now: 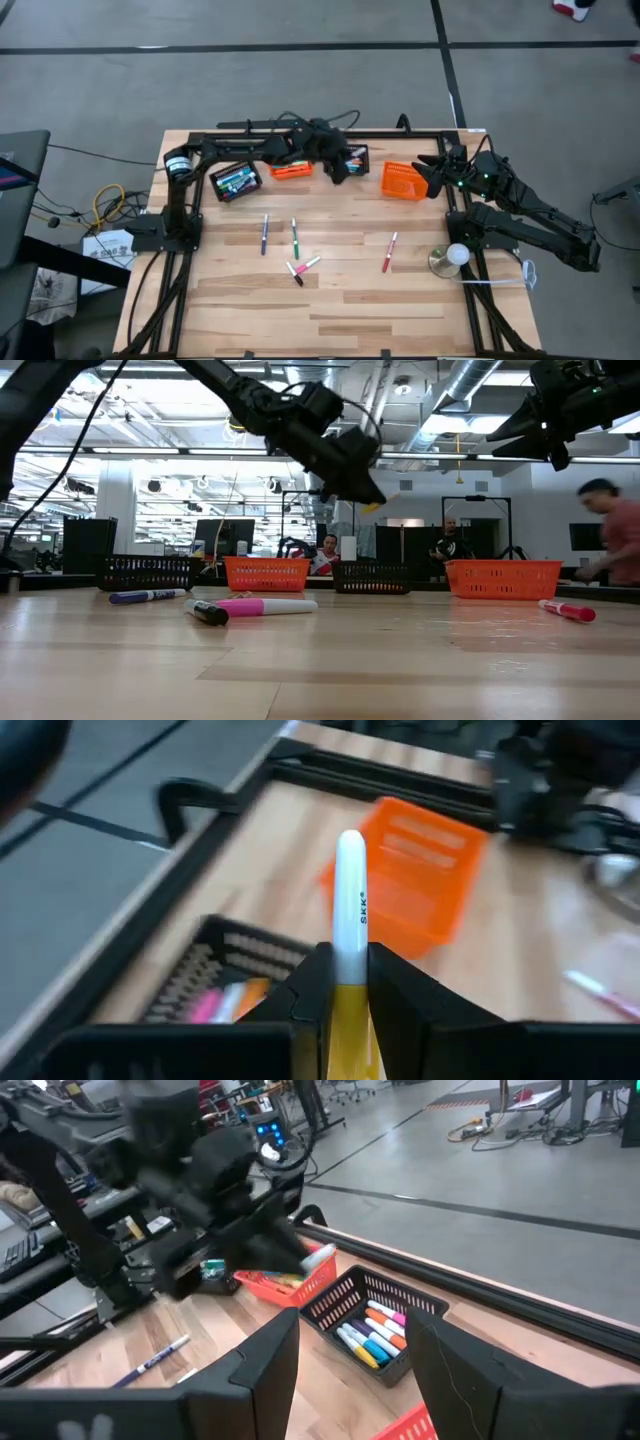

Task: Pick & Place Markers
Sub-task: Put the small yellow highlighter pen into the right black bin

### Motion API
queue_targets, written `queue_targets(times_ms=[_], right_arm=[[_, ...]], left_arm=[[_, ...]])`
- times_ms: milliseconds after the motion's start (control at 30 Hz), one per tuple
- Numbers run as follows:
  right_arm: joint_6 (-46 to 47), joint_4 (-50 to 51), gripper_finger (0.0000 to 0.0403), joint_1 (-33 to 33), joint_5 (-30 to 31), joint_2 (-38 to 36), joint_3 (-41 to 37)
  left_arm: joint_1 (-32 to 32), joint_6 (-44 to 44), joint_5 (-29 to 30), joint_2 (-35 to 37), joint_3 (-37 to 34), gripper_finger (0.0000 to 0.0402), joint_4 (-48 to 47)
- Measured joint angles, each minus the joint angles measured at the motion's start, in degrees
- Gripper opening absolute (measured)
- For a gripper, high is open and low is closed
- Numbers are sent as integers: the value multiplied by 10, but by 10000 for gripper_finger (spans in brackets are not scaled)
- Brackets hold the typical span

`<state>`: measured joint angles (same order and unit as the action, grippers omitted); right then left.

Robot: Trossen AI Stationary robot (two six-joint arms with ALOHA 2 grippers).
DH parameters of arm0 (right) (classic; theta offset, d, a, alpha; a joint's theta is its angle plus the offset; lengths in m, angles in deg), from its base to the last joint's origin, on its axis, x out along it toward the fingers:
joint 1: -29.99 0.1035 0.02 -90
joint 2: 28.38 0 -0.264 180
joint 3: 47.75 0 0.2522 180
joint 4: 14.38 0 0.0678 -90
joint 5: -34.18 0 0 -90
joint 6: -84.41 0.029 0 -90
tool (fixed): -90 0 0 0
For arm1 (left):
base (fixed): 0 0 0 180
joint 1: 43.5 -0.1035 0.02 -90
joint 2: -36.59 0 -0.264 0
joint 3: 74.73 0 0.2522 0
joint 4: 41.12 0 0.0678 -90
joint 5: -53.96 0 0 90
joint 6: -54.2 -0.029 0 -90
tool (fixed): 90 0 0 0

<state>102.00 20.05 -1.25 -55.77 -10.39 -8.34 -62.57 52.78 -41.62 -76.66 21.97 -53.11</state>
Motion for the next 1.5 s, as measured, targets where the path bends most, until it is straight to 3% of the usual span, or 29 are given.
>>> queue_targets(times_ms=[200, 433, 867, 1033, 1500], right_arm=[[0, 0, 176, 0, 0, 0, 0], [0, 0, 174, 0, 0, 0, 0], [0, 1, 175, 0, 0, 0, 0], [0, 1, 175, 0, 0, 0, 0], [0, 1, 175, 0, 0, 0, 0]], left_arm=[[-47, -27, -5, -21, 0, 53, -2], [-48, -31, -30, -47, 0, 53, -12], [-54, -46, -32, -105, 81, 53, -72], [-71, -20, -74, -104, 88, 53, -140], [-87, 34, -112, -103, 91, 53, -156]])
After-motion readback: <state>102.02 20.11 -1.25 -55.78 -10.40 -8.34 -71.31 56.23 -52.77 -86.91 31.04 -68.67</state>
